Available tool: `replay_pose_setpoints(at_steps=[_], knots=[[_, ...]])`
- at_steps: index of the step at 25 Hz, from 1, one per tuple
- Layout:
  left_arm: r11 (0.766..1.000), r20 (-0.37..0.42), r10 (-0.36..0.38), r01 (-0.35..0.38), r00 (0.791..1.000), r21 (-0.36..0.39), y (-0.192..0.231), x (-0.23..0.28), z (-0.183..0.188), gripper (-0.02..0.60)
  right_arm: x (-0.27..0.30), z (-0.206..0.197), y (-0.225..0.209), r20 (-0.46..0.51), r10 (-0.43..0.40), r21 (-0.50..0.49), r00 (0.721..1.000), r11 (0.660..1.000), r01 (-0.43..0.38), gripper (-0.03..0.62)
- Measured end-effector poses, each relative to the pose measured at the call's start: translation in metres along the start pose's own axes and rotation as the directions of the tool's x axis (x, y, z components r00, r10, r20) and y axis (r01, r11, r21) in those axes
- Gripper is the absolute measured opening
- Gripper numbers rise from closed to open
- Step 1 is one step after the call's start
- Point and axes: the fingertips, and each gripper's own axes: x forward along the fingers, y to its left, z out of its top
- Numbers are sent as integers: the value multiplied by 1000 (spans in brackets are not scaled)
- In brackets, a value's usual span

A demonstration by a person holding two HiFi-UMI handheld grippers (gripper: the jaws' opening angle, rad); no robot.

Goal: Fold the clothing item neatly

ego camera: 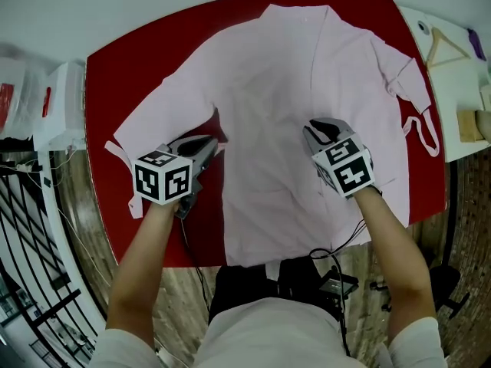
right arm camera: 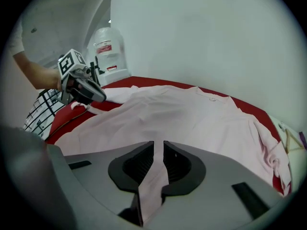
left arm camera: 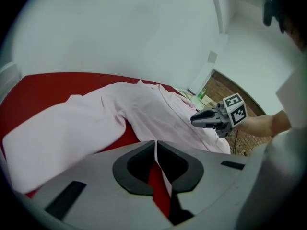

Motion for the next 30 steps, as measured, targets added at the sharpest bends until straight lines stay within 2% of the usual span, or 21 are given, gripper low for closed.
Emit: replay_pose_setpoints(at_steps=[3, 7, 11, 15, 19, 23, 26, 30], knots=[[998, 10, -20, 20, 1000, -59, -27, -10, -28, 9, -20, -17, 12, 4, 30, 8, 1000, 1000, -30, 46], [987, 29, -11, 15, 1000, -162, -56, -24, -67, 12, -43, -41, 26, 15, 68, 34, 998, 997, -69, 48], [972, 15, 7, -3, 1000, -234, -74, -29, -104, 91, -56, -62, 37, 21, 99, 48, 995, 994, -100, 58], [966, -10, 33, -34, 999, -258, -86, -33, -130, 135, -66, -77, 48, 15, 120, 47, 993, 992, -120, 67], [963, -42, 55, -64, 998, -263, -90, -39, -150, 149, -76, -87, 63, 8, 138, 62, 990, 989, -138, 79], [962, -72, 60, -76, 996, -262, -93, -45, -171, 150, -86, -104, 80, 1, 149, 121, 989, 982, -148, 100], [960, -70, 43, -61, 997, -274, -98, -50, -183, 150, -98, -123, 92, -5, 141, 183, 990, 974, -138, 112], [954, -78, -22, -2, 997, -299, -112, -56, -205, 149, -112, -157, 112, -37, 127, 272, 991, 956, -112, 114]])
